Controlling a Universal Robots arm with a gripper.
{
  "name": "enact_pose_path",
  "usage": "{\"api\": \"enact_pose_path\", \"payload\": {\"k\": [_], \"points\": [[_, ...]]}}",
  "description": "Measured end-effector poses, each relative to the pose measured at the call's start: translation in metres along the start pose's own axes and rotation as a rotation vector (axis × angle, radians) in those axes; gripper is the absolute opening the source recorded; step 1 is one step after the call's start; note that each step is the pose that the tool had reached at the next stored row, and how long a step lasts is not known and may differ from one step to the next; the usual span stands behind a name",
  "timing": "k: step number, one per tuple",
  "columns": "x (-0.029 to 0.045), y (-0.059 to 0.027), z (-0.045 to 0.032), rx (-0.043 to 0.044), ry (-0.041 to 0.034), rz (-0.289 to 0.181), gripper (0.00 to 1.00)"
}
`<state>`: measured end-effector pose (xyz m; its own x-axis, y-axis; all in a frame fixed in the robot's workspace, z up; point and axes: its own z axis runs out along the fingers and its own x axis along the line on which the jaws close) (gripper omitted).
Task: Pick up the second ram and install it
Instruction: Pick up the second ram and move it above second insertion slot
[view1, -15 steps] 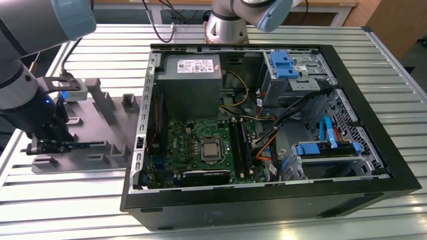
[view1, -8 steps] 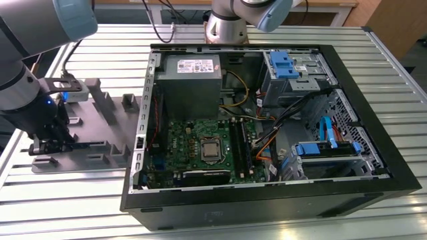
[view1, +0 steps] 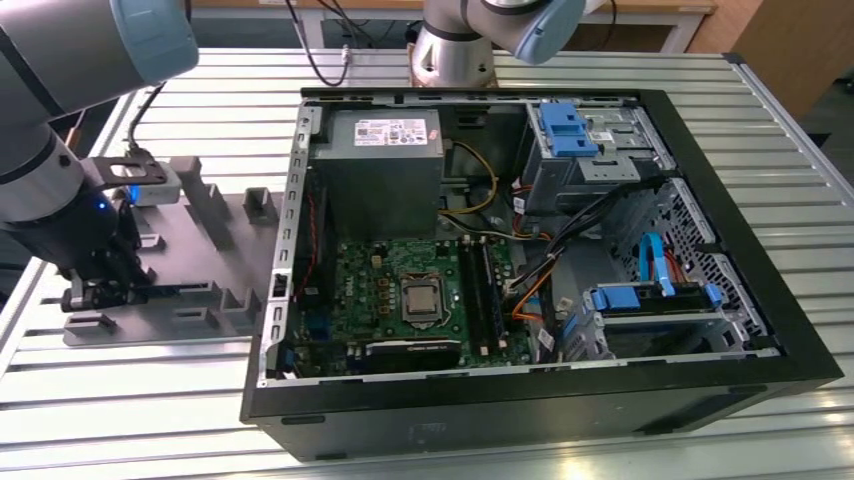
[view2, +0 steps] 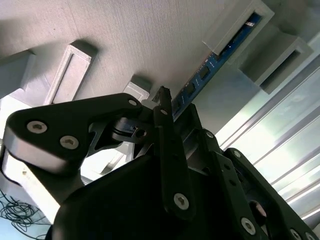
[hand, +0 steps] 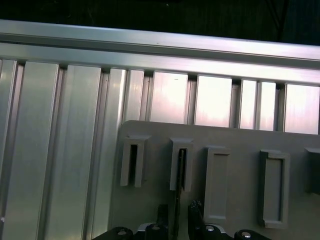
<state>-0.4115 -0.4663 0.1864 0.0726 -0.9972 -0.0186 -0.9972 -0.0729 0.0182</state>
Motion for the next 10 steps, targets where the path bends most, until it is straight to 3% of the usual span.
{"api": "enact_pose_path", "payload": {"k": [5, 6, 10], "points": [[0.0, -0.0001, 0.0001, 0.0, 0.0, -0.001, 0.29], [0.0, -0.0001, 0.0001, 0.0001, 0.0, -0.001, 0.22], [0.0, -0.0001, 0.0002, 0.0001, 0.0, -0.001, 0.2]]}}
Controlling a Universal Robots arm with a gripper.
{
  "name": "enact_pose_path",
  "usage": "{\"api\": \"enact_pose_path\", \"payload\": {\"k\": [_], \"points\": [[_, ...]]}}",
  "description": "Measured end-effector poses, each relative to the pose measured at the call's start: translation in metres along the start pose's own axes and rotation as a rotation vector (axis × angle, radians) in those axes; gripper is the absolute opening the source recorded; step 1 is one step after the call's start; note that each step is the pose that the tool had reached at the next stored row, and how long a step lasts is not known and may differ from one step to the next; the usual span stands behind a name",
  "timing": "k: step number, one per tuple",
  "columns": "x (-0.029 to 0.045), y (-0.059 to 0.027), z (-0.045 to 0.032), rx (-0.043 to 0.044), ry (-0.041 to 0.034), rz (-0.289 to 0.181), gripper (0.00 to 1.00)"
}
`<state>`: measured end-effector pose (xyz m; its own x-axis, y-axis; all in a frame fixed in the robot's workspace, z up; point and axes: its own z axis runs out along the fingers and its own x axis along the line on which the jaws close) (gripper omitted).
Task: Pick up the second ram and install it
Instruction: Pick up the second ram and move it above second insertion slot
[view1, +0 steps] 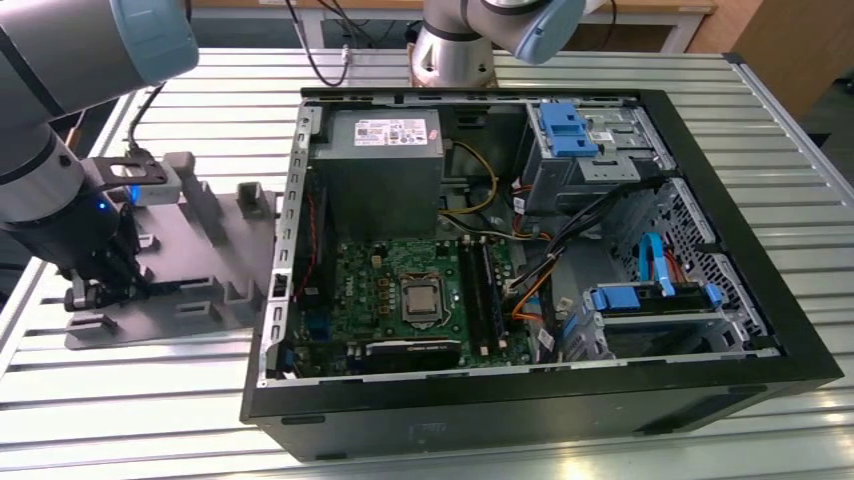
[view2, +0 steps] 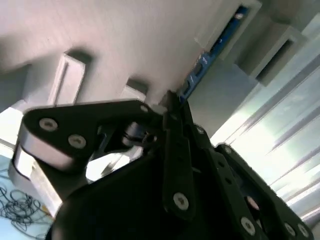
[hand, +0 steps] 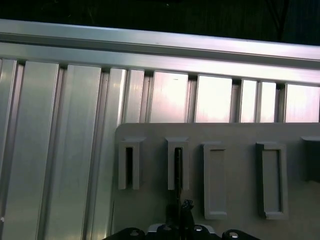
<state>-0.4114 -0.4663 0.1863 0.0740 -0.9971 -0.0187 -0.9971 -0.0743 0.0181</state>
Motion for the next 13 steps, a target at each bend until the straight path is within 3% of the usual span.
{"api": "enact_pose_path", "payload": {"k": [1, 9, 13], "points": [[0.0, 0.0, 0.0, 0.0, 0.0, 0.0, 0.14], [0.0001, 0.0, 0.0, 0.0, 0.0002, 0.002, 0.14], [0.0002, 0.0, 0.0, 0.0006, 0.0025, 0.043, 0.14]]}}
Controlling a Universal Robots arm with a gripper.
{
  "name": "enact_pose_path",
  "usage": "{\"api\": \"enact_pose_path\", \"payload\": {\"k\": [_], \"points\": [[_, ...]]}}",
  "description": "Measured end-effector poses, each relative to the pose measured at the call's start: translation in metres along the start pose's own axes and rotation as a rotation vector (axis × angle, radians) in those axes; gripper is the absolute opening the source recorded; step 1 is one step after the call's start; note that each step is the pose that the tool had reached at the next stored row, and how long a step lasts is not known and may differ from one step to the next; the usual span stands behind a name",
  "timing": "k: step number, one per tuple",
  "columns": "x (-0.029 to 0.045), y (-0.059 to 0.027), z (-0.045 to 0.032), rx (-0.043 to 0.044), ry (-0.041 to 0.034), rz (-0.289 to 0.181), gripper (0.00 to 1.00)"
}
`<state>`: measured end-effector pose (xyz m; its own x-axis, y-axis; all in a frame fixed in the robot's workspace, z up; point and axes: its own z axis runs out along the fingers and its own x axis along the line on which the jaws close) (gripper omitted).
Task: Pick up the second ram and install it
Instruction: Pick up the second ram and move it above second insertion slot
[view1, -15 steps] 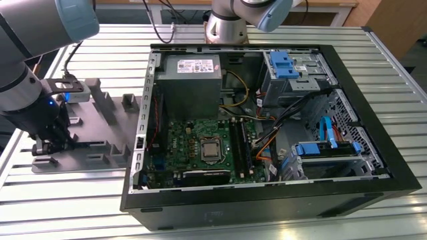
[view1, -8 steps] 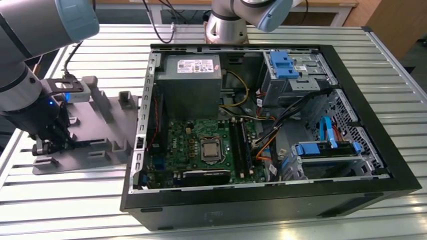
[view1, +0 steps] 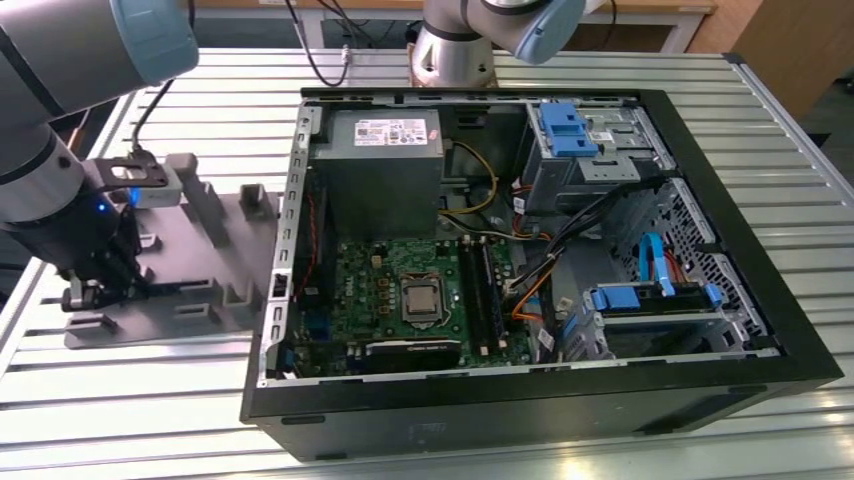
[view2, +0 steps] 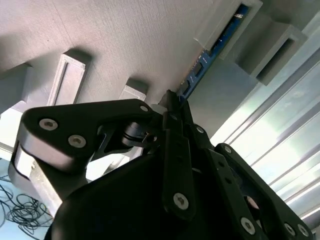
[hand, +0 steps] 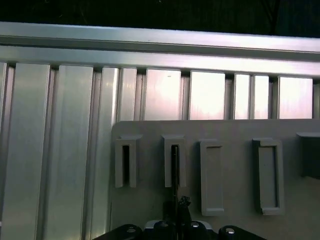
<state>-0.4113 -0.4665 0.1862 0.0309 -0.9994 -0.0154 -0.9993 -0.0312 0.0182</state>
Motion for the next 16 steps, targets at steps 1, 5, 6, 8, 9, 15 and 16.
{"api": "enact_pose_path", "payload": {"k": [1, 5, 6, 8, 9, 15, 16], "points": [[-0.0001, 0.0, 0.0001, 0.0004, 0.0006, 0.015, 0.14], [-0.0001, 0.0, 0.0001, 0.001, 0.0035, 0.055, 0.14], [-0.0001, 0.0, 0.0001, 0.001, 0.0035, 0.063, 0.14], [-0.0001, 0.0, 0.0002, 0.0014, 0.0033, 0.083, 0.14], [-0.0001, 0.0, 0.0002, 0.0016, 0.0032, 0.092, 0.14], [0.0005, 0.0001, 0.0003, 0.0016, 0.003, 0.09, 0.14], [0.0005, 0.0001, 0.0003, 0.0014, 0.0033, 0.079, 0.14]]}}
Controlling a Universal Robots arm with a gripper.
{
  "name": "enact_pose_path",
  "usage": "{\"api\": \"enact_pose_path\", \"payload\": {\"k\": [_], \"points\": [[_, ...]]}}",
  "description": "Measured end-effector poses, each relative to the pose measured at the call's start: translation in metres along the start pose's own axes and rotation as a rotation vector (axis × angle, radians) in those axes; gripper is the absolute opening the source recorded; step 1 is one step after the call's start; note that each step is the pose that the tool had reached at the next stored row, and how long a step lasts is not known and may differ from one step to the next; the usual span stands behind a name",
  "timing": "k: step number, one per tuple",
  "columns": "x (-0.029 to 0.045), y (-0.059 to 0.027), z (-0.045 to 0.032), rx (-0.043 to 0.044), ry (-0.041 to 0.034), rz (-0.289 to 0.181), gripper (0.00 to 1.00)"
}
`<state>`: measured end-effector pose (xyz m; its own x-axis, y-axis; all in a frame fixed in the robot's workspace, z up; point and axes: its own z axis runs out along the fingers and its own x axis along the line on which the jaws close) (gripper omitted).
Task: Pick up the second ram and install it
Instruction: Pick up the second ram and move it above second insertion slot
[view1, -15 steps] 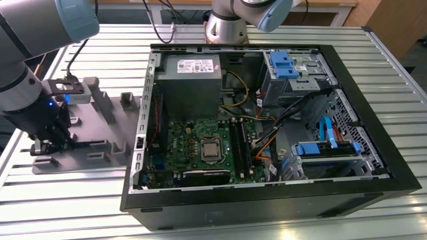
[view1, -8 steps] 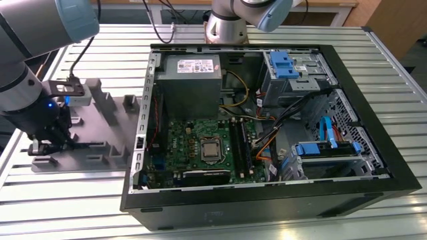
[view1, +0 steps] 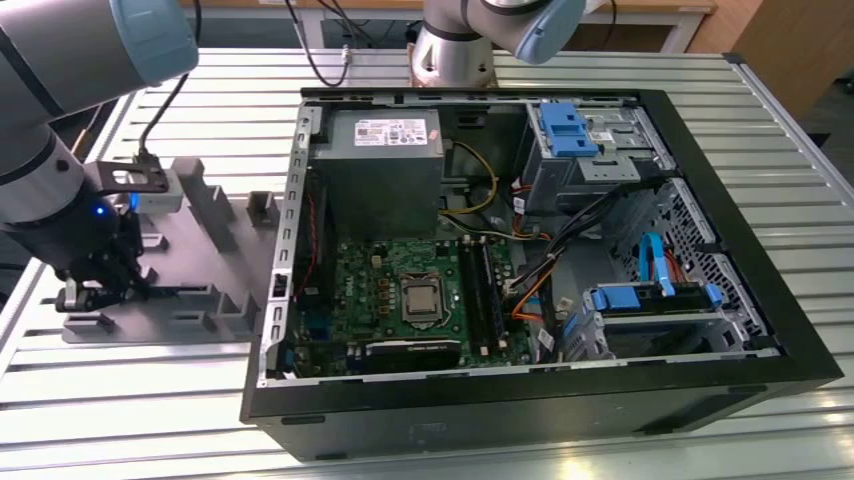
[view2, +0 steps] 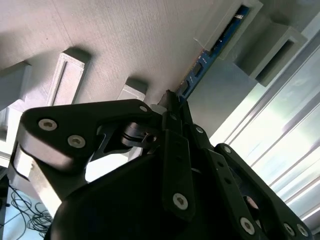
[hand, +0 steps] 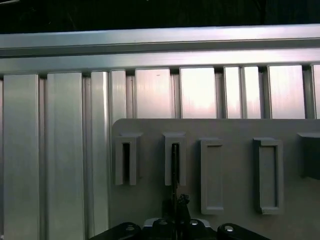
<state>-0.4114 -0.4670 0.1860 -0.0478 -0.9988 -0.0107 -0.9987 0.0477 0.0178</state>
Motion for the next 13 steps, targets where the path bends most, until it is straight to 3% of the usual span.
{"api": "enact_pose_path", "payload": {"k": [2, 8, 13], "points": [[0.0001, 0.0, 0.0, -0.0003, 0.0004, -0.021, 0.14], [0.0, 0.0, -0.0006, -0.0003, 0.0005, -0.022, 0.14], [-0.0001, 0.0002, -0.0094, -0.0002, 0.0005, -0.022, 0.14]]}}
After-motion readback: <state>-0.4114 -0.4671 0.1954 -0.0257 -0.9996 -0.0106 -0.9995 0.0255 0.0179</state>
